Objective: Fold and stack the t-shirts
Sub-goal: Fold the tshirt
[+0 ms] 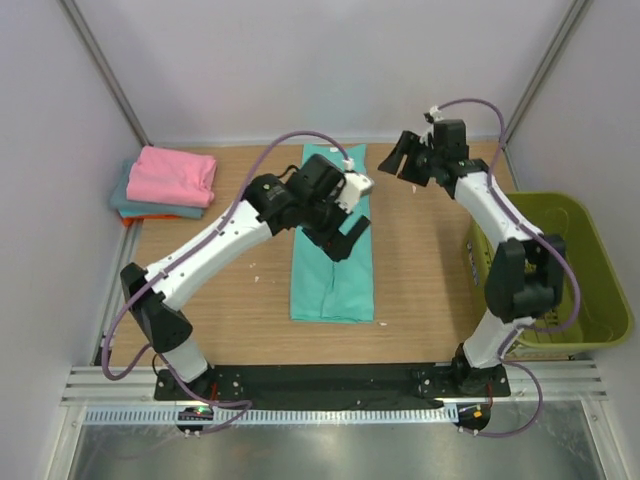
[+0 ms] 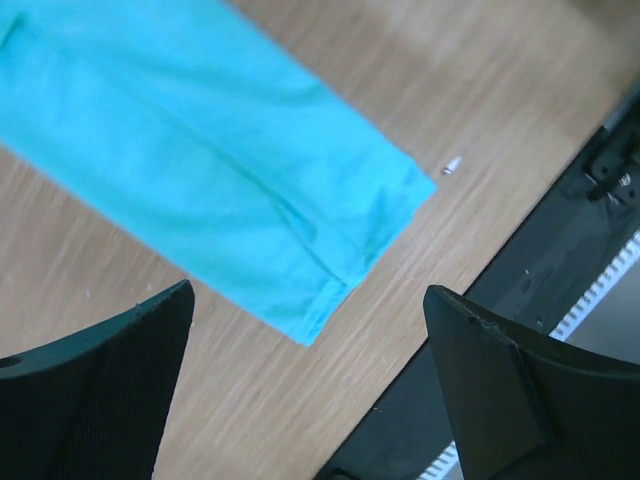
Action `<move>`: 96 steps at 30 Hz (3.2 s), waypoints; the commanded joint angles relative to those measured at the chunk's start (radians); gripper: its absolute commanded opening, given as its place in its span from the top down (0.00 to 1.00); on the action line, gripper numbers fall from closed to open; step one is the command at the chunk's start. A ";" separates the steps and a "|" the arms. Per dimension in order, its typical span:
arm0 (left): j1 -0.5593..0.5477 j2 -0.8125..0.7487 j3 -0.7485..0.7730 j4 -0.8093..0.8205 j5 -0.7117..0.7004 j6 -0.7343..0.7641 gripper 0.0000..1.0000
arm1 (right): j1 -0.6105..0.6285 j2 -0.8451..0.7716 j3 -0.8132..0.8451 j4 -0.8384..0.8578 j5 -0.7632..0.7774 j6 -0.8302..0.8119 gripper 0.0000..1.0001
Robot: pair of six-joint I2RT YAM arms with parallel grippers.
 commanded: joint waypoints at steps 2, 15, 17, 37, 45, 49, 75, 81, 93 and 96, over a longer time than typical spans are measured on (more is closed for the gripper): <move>0.224 -0.025 -0.184 0.060 0.040 -0.225 0.09 | 0.022 -0.191 -0.387 0.039 -0.240 0.306 0.32; 0.535 -0.213 -0.976 0.588 0.487 -0.796 0.19 | 0.125 -0.455 -1.027 0.156 -0.305 0.412 0.34; 0.536 -0.227 -1.042 0.629 0.478 -0.819 0.20 | 0.139 -0.458 -1.056 0.176 -0.311 0.418 0.34; 0.556 -0.137 -1.147 0.689 0.435 -0.937 0.32 | 0.283 -0.366 -1.099 0.173 -0.263 0.448 0.36; 0.555 -0.112 -1.166 0.680 0.438 -0.948 0.40 | 0.332 -0.354 -1.118 0.196 -0.248 0.465 0.39; 0.553 -0.106 -1.177 0.680 0.441 -0.951 0.46 | 0.346 -0.316 -1.119 0.242 -0.239 0.486 0.42; 0.526 -0.174 -1.208 0.677 0.443 -0.956 0.98 | 0.360 -0.334 -1.069 0.220 -0.208 0.400 0.99; 0.530 -0.239 -1.124 0.654 0.452 -0.899 1.00 | 0.248 -0.454 -1.012 0.096 -0.233 0.271 0.99; 0.555 -0.149 -0.803 0.565 0.481 -0.782 1.00 | 0.124 -0.436 -0.718 0.082 -0.280 0.178 0.99; 0.584 -0.094 -0.708 0.572 0.475 -0.781 1.00 | 0.099 -0.379 -0.630 0.110 -0.286 0.173 0.99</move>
